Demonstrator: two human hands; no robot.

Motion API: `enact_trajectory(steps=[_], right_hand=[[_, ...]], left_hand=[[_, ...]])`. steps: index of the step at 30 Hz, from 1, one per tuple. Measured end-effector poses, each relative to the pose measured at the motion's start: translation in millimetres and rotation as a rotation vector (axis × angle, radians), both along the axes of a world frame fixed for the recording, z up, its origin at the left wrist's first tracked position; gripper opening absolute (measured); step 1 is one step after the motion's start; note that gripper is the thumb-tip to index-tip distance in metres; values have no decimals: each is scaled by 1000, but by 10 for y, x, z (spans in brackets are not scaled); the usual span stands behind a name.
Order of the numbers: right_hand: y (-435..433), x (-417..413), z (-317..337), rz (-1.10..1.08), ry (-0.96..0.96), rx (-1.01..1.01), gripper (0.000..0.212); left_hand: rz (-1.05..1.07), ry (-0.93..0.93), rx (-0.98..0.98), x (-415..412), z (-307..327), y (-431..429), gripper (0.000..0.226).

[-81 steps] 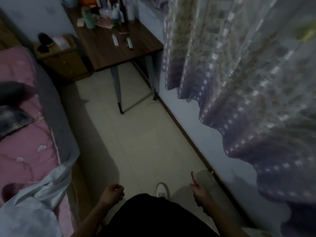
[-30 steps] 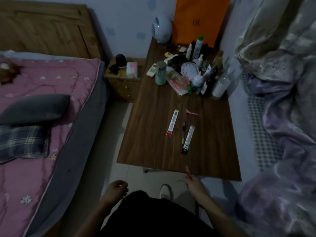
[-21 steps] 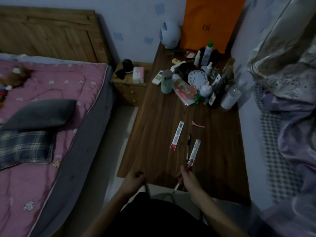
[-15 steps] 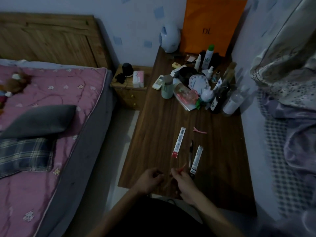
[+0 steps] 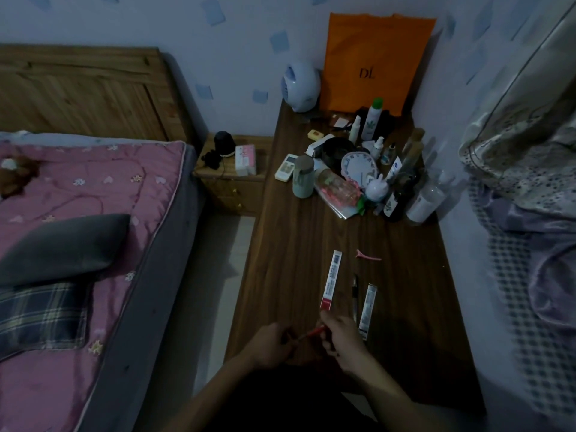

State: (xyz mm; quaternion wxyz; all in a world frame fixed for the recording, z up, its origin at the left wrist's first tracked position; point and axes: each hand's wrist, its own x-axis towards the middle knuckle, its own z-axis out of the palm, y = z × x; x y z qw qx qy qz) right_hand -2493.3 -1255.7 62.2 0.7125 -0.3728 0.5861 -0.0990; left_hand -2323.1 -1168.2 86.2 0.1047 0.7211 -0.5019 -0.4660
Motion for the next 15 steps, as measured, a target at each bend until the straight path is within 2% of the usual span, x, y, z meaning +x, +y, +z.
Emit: enact_trajectory(steps=[3,9,15], right_hand=[[84,179,-10,79,37,-72,28],[229,514,9,165,45,-175,23],[312,644,-54,168,51,-235,28]], left_hand=[[-3,19,-39,54,12,4,17],[-81,-53,-108,153,25,31,39],[-149,-156,-138,329,-24,77,35]])
